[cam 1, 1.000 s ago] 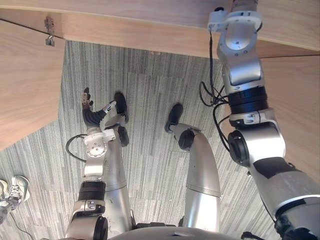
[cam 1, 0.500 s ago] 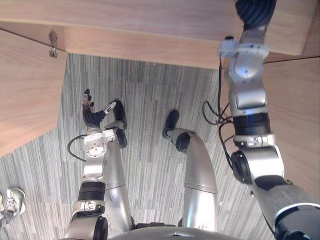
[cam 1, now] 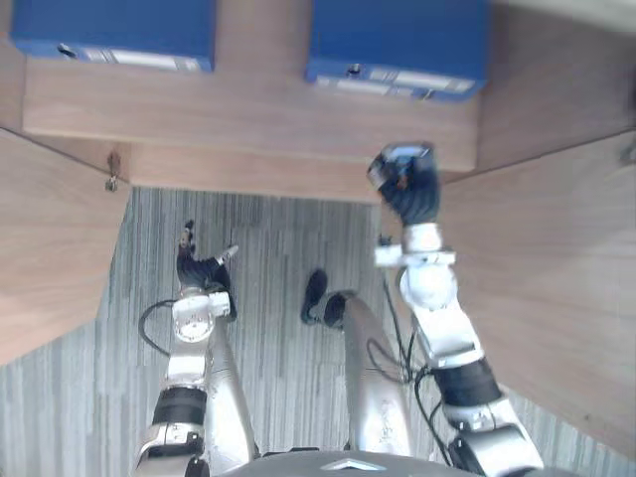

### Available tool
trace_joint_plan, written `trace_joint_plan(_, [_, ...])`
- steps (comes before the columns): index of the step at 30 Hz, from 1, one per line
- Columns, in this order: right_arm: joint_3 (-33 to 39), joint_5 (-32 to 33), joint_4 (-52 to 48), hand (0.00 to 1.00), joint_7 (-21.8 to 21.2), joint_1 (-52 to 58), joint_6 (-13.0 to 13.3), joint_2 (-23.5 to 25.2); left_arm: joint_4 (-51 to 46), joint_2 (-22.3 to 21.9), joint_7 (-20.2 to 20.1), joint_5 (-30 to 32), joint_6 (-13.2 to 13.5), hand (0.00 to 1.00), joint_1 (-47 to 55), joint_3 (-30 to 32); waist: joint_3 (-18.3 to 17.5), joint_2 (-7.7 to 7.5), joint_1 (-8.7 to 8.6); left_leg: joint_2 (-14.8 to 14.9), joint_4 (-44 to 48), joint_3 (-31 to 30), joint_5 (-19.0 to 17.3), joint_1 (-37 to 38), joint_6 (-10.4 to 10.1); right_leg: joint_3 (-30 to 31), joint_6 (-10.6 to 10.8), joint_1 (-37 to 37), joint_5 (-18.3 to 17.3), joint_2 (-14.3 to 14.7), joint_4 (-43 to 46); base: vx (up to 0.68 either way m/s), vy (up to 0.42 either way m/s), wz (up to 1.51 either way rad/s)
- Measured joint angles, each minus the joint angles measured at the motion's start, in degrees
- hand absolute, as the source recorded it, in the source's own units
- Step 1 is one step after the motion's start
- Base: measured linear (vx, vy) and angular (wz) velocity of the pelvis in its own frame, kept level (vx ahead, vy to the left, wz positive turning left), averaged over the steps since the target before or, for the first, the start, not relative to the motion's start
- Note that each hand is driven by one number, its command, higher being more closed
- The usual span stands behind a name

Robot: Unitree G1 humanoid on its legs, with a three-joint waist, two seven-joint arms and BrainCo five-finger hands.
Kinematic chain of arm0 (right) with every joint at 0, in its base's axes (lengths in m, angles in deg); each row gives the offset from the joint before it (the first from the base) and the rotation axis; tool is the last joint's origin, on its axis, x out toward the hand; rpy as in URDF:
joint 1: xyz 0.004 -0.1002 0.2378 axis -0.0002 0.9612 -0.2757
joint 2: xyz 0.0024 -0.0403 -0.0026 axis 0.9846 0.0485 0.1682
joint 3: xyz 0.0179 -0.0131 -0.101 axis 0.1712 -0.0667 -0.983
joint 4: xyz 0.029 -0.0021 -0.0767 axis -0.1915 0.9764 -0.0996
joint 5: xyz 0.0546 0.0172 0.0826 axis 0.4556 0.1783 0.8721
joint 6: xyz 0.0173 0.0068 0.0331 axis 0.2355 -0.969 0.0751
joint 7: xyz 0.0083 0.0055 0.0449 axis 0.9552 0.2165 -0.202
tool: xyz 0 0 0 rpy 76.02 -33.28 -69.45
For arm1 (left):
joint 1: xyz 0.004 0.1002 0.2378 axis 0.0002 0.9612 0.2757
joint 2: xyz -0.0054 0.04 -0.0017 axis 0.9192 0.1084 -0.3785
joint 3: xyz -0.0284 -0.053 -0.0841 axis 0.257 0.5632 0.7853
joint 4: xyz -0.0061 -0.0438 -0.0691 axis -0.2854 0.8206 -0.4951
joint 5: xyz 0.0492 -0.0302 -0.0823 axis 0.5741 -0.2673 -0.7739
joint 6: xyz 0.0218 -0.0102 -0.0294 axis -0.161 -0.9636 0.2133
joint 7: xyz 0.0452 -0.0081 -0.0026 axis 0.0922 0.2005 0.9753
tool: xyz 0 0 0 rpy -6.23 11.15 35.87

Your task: Walk over to the cabinet, pick up the folder, carry it to the office cabinet, place the folder inside the office cabinet, then close the office cabinet door

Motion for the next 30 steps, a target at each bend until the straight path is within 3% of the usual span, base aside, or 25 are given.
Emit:
trace_joint_plan(3, [-3.63, -0.05, 0.96, 1.00, -2.72, 6.44, 0.63, 2.72, 1.91, -0.51, -0.02, 0.49, 0.01, 0.00, 3.36, -1.60, -2.75, -0.31, 0.00, -0.28, -2.95, 1.34, -0.46, 6.54, 0.43, 0.11, 0.67, 7.07, 0.88, 0.23, -4.93, 0.13, 0.075, -0.01])
trace_joint_plan(10, [-5.21, -4.49, 18.89, 1.00, -6.60, 15.62, 1.40, 7.32, 8.70, 1.12, -0.04, 1.57, 0.55, 0.00, 8.90, -6.33, -9.04, -0.52, 0.08, -3.07, -13.87, 5.00, 0.29, 22.00, 0.44, 1.11, 2.23, 21.51, 3.63, -0.25, -17.08, 0.17, 0.057, 0.02])
trace_joint_plan(13, [-3.04, -6.39, 32.70, 1.00, -6.67, 16.66, 0.99, 8.14, 14.72, 1.75, -1.31, 2.44, 0.87, 0.00, 8.86, -9.14, -10.53, 0.09, -0.78, -4.90, -22.21, 5.58, 3.67, 27.84, 0.15, 0.59, 2.67, 27.68, 7.32, 0.06, -26.08, 0.10, 0.014, 0.07])
trace_joint_plan(14, [-2.94, -6.44, 33.08, 1.00, -6.67, 16.66, 0.96, 8.17, 14.87, 1.75, -1.32, 2.53, 0.88, 0.00, 8.84, -9.21, -10.54, 0.09, -0.79, -4.97, -22.43, 5.58, 3.76, 27.98, 0.14, 0.56, 2.66, 27.82, 7.45, 0.07, -26.39, 0.09, 0.011, 0.04])
trace_joint_plan(16, [0.45, -6.85, 42.48, 1.00, -6.57, 16.91, 0.13, 8.19, 19.00, 1.82, -1.80, 2.76, 1.16, 0.00, 8.71, -9.53, -11.33, 0.78, -1.38, -6.72, -30.88, 7.10, 7.84, 33.24, 0.23, 0.74, 2.93, 32.73, 12.05, 0.51, -35.17, 0.09, 0.002, -0.06])
trace_joint_plan(21, [5.93, -6.62, 52.80, 1.00, -6.44, 17.60, -0.31, 8.07, 24.31, 1.95, -2.30, 2.79, 1.51, 0.00, 10.00, -9.38, -13.17, 2.60, -1.99, -9.41, -43.52, 10.50, 13.13, 43.28, 0.21, 3.10, 3.30, 39.59, 16.67, 0.72, -44.47, 0.02, 0.012, -0.21])
trace_joint_plan(22, [6.68, -6.39, 54.91, 0.00, -6.40, 17.93, -0.83, 8.08, 25.37, 1.95, -2.32, 2.79, 1.56, 0.00, 10.59, -9.37, -14.11, 3.10, -2.17, -9.87, -46.00, 11.21, 14.20, 45.12, 0.32, 3.51, 3.34, 40.32, 17.17, 0.75, -45.46, -0.03, 0.032, -0.23])
trace_joint_plan(26, [9.94, -5.52, 59.61, 0.00, -6.29, 18.64, -1.97, 7.93, 29.16, 1.71, -2.39, 2.79, 1.81, 0.00, 10.80, -9.33, -15.59, 4.23, -2.77, -11.03, -53.65, 12.07, 17.67, 50.01, 0.11, 4.76, 3.60, 41.87, 17.93, 1.14, -47.42, -0.04, 0.038, -0.14])
trace_joint_plan(30, [12.40, -3.92, 61.96, 0.00, -5.49, 18.77, -3.08, 7.89, 32.60, 1.74, -2.42, 2.77, 1.80, 0.00, 10.98, -9.25, -16.07, 4.04, -3.13, -11.44, -53.90, 13.43, 17.38, 51.03, -0.22, 6.80, 4.00, 42.28, 18.18, 1.18, -48.44, -0.05, 0.035, -0.19])
